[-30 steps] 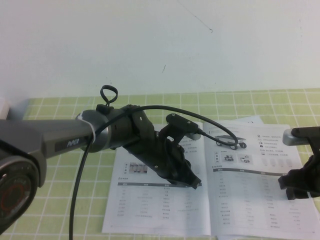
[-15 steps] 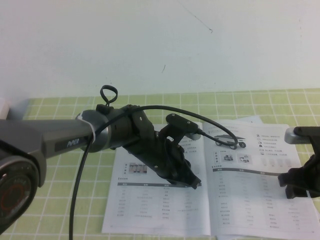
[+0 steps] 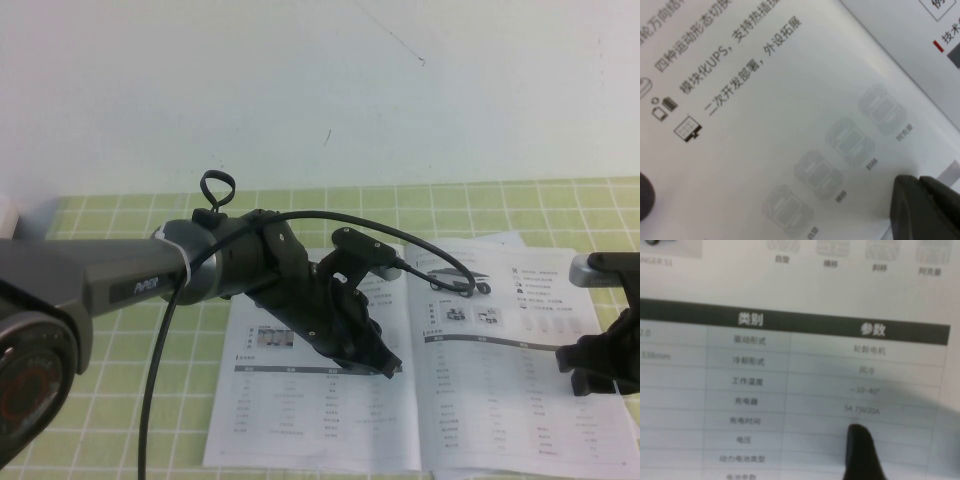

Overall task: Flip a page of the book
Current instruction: Open the closed book

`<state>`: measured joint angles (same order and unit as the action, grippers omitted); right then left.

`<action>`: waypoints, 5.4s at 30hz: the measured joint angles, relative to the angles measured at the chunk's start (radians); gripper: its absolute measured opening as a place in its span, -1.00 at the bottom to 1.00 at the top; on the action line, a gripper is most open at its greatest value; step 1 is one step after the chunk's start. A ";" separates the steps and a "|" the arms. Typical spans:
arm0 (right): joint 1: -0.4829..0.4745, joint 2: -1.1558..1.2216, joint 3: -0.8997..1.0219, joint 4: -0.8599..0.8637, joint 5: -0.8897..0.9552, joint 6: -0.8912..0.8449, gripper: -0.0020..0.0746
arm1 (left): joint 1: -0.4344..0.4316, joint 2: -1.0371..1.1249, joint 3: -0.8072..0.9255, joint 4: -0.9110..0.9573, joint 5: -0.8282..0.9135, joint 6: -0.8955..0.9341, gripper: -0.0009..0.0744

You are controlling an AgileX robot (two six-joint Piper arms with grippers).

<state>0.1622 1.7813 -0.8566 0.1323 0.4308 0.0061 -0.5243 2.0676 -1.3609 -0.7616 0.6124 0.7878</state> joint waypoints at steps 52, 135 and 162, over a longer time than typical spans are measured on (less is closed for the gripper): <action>0.000 0.004 -0.101 -0.092 0.128 0.006 0.12 | 0.000 0.000 0.000 0.002 0.000 0.010 -0.98; 0.000 -0.047 0.033 0.010 -0.076 -0.113 0.29 | 0.000 0.000 0.000 0.007 0.010 0.016 -0.99; 0.000 -0.017 0.033 0.238 -0.104 -0.274 0.31 | 0.002 0.000 0.000 0.020 0.018 0.011 -0.99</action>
<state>0.1622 1.7642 -0.8240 0.3699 0.3268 -0.2683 -0.5224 2.0676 -1.3609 -0.7417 0.6302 0.7992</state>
